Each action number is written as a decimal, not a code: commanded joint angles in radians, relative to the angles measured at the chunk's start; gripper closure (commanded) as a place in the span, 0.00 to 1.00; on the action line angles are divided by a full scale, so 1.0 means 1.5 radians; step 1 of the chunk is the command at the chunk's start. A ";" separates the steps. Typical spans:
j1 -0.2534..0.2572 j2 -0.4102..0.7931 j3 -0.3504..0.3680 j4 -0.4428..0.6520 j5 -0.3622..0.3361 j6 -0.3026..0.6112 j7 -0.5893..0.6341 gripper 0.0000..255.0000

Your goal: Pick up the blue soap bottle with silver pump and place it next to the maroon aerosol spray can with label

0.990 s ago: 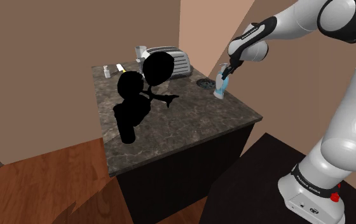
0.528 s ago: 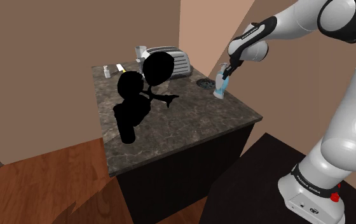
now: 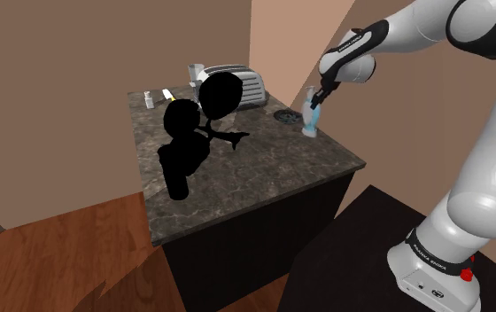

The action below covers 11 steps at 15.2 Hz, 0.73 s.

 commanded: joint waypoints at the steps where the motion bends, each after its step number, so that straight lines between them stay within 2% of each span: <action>1: 0.004 -0.010 -0.004 0.007 -0.011 -0.016 0.010 1.00; 11: 0.013 -0.056 -0.016 0.045 -0.055 -0.095 0.043 1.00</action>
